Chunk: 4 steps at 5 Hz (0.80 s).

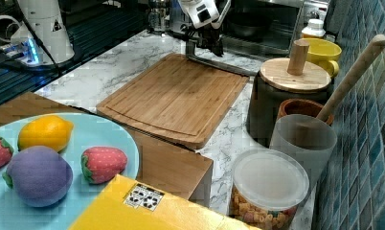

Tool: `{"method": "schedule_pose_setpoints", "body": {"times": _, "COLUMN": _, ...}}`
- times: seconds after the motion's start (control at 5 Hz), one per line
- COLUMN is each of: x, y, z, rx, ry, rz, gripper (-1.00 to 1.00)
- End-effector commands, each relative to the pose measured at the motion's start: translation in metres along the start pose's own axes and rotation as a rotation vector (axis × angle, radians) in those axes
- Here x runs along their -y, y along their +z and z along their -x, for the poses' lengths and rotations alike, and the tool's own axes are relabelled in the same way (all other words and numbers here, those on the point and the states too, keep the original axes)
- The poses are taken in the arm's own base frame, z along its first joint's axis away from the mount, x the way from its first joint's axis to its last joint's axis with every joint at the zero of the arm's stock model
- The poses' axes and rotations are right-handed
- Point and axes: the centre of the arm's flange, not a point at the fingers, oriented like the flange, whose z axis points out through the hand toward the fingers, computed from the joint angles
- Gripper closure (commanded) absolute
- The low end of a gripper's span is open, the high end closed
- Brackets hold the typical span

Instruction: Close the oven.

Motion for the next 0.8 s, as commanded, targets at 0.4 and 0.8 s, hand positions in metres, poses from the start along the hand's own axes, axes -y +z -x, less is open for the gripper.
{"method": "schedule_pose_setpoints", "body": {"times": 0.4, "x": 0.079, "y": 0.001, "z": -0.026, "rx": -0.059, "ry": 0.072, "rz": -0.121, "gripper": 1.0}}
{"method": "schedule_pose_setpoints", "body": {"times": 0.8, "x": 0.126, "y": -0.039, "z": -0.013, "rx": -0.09, "ry": 0.019, "rz": -0.196, "gripper": 1.0}}
